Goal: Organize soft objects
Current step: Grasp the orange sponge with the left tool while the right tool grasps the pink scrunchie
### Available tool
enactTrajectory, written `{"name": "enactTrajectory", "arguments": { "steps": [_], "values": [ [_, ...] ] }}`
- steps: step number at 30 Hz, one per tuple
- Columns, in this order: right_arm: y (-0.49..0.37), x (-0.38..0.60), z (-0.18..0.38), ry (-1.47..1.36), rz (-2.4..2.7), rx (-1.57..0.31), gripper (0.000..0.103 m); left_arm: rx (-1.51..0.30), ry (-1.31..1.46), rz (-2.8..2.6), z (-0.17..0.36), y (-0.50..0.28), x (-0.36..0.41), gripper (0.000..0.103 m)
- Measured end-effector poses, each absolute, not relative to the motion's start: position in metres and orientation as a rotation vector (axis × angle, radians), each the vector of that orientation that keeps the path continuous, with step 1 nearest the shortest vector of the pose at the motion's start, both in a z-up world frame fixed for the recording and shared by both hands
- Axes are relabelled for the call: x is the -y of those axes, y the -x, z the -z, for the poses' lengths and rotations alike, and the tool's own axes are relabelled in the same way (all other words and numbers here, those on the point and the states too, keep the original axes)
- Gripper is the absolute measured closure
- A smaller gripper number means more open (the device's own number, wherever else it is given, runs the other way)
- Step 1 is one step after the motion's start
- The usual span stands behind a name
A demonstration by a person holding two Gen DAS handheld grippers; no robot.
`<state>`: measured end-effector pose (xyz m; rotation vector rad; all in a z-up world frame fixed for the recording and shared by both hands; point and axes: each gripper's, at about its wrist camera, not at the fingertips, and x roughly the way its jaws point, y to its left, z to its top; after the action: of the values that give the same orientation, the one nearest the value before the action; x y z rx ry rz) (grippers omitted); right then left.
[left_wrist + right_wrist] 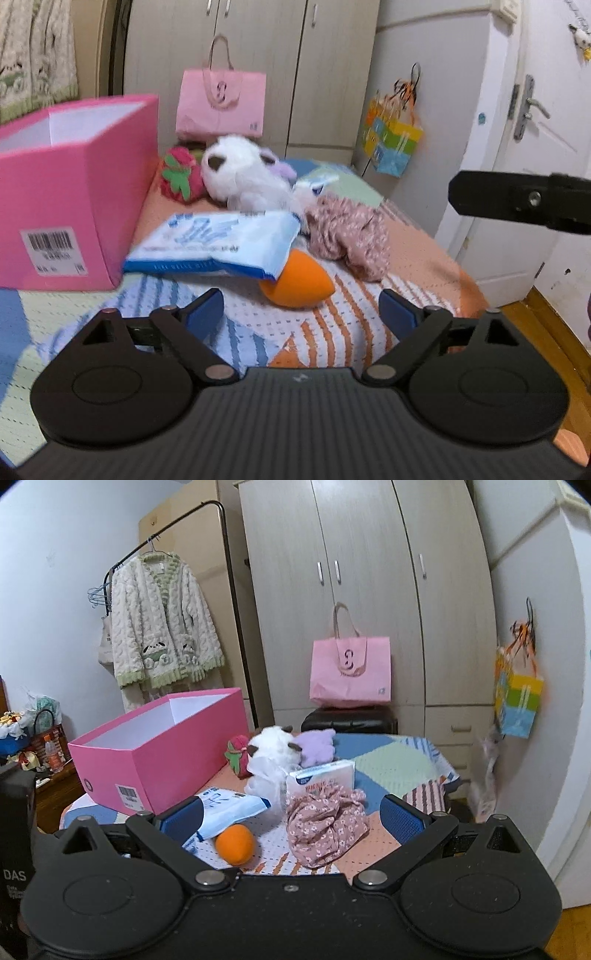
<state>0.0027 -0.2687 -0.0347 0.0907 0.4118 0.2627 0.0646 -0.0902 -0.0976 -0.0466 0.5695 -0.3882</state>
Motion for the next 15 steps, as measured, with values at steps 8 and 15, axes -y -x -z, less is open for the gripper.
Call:
{"name": "enactTrajectory", "arguments": {
  "steps": [8, 15],
  "values": [
    [-0.038, 0.279, 0.059, -0.124, -0.287, -0.475, 0.0, -0.553, 0.038, 0.334, 0.109, -0.079, 0.1, 0.023],
    [-0.065, 0.288, 0.08, -0.156, -0.306, -0.522, 0.0, -0.539, 0.069, 0.329, 0.113, -0.089, 0.1, 0.023]
  ]
}}
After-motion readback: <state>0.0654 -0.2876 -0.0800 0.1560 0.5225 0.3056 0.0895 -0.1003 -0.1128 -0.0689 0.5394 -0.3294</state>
